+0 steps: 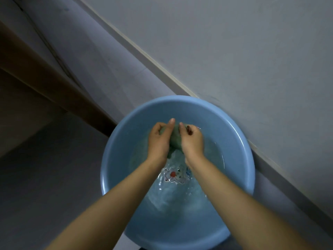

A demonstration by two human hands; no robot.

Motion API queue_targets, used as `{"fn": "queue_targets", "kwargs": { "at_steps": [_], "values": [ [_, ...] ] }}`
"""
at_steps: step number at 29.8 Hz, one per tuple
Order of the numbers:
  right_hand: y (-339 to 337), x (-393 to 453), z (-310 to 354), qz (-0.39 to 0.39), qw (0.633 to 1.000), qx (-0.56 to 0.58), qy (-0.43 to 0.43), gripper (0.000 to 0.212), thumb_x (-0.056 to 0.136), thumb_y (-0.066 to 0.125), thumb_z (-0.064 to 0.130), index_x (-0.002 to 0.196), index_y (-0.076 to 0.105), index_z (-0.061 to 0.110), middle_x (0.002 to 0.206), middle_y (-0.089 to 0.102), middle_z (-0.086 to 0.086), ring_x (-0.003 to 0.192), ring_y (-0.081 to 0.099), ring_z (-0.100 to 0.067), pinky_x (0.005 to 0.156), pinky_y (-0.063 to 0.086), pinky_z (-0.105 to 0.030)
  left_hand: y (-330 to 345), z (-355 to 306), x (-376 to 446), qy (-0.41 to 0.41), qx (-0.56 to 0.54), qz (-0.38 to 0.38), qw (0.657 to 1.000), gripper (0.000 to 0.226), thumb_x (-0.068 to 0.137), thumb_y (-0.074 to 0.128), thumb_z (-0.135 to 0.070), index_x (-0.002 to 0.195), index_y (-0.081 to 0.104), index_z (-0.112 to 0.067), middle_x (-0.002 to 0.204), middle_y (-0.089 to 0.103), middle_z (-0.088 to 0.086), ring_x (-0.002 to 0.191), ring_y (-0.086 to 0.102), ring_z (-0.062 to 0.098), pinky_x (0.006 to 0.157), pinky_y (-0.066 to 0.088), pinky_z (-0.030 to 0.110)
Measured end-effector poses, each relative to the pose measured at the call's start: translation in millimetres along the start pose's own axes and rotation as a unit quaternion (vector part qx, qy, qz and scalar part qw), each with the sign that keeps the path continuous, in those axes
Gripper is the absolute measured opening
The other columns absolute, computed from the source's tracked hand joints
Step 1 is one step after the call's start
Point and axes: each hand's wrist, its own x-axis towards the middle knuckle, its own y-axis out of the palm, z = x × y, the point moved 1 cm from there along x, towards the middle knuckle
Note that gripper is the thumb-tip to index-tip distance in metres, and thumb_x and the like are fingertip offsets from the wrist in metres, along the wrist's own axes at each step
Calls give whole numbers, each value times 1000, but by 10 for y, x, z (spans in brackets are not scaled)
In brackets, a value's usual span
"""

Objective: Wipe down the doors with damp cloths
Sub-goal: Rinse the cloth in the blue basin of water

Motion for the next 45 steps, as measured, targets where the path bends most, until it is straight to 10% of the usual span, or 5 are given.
{"fn": "queue_targets", "kwargs": {
  "at_steps": [6, 11, 21, 26, 45],
  "values": [
    [176, -144, -88, 70, 954, 132, 262, 49, 93, 38, 56, 89, 67, 17, 84, 73, -4, 72, 69, -20, 63, 55, -30, 105, -64, 12, 4, 15, -55, 998, 22, 94, 56, -35, 82, 49, -19, 71, 58, -1, 68, 58, 16, 65, 49, 33],
    [147, -136, -42, 54, 981, 153, 110, 35, 98, 45, 43, 106, 63, 15, 103, 70, -8, 93, 68, -21, 85, 55, -38, 54, -8, -82, 53, 40, 8, 998, 37, 103, 36, -13, 139, 44, -18, 141, 47, -5, 128, 43, 5, 104, 35, 17],
    [62, -168, -2, 43, 993, 78, -79, 30, 94, 53, 41, 75, 61, 19, 75, 69, 4, 75, 66, -8, 73, 51, -27, 173, 9, -195, 78, 47, 30, 995, 40, 104, 29, -29, 142, 41, -23, 136, 43, -16, 112, 43, -19, 85, 31, -6],
    [41, -134, -44, 49, 993, 80, -74, 37, 95, 54, 24, 58, 60, 23, 55, 62, 12, 57, 59, -2, 61, 46, -24, 190, 49, -226, 77, 29, 61, 995, 39, 105, 26, -27, 140, 44, -23, 145, 45, -5, 129, 43, -1, 109, 30, 15],
    [32, -240, -6, 5, 995, 15, -99, 32, 98, 48, 30, 71, 47, 11, 67, 57, -5, 63, 51, -13, 65, 42, -32, 154, -20, -187, 142, 100, -53, 983, 36, 102, 39, -24, 67, 41, -19, 58, 46, -10, 51, 41, -4, 52, 34, 13]
  ]
}}
